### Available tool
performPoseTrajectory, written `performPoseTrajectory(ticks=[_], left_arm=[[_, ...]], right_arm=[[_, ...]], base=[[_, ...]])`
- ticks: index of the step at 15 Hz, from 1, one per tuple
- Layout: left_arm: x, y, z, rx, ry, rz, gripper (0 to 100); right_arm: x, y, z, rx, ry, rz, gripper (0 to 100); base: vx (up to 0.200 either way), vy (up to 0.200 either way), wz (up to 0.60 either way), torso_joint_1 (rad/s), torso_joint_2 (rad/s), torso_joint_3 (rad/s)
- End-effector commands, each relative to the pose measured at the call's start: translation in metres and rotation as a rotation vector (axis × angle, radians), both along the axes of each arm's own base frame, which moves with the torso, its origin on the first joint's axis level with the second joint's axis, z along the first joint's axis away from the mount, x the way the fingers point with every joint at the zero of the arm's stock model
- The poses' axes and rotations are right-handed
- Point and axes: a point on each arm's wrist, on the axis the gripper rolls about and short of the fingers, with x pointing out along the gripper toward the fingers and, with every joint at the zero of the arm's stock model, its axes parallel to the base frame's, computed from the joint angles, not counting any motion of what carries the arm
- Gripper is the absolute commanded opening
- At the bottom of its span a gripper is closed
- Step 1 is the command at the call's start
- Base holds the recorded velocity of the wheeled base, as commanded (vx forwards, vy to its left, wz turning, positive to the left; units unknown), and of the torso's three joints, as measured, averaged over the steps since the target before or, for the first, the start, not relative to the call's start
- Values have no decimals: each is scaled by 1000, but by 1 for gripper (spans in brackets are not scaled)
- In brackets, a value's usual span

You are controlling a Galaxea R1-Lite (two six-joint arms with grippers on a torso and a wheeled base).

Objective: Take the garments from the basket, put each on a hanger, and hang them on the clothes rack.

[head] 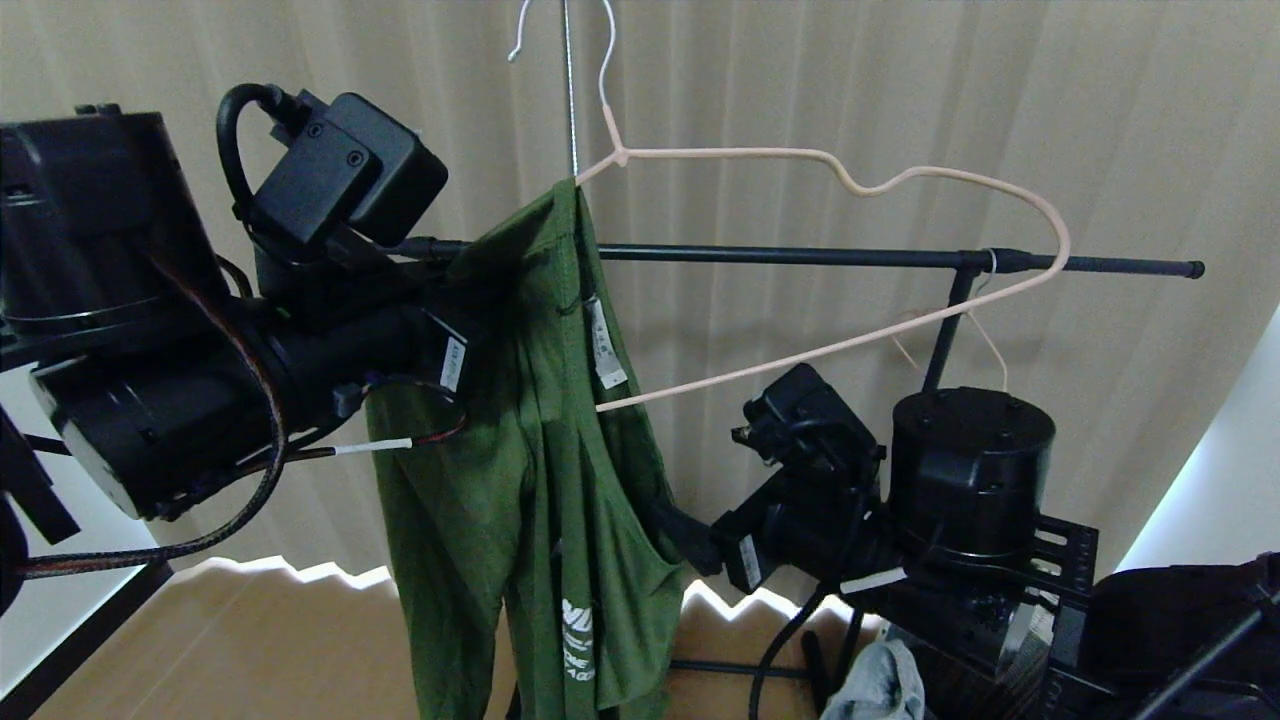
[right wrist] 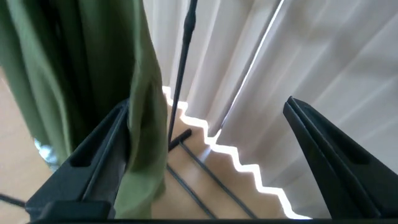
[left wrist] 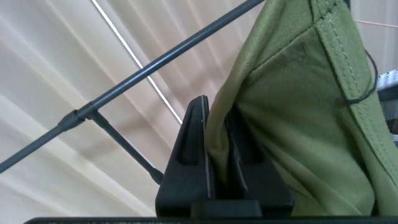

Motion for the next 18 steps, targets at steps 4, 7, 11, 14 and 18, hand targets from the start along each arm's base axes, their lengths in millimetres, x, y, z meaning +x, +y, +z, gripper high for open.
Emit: performPoseTrajectory(ticks=[4, 7, 11, 14, 18], left_arm=[[1, 7, 2, 6, -12, 28, 0], [3, 26, -3, 121, -50, 95, 0], [6, 45, -15, 197, -95, 164, 0], [4, 53, -24, 239, -124, 191, 0], [-3, 59, -28, 283, -132, 203, 0]], right_arm=[[-13, -15, -16, -66, 38, -59, 100], [-11, -45, -12, -69, 35, -144, 100], [6, -74, -7, -61, 27, -265, 100], [21, -93, -6, -87, 8, -341, 100], [33, -107, -4, -96, 2, -403, 100]], base=[[0, 0, 0, 0, 0, 0], [0, 0, 0, 0, 0, 0], [0, 0, 0, 0, 0, 0], [0, 0, 0, 0, 0, 0], [0, 0, 0, 0, 0, 0]])
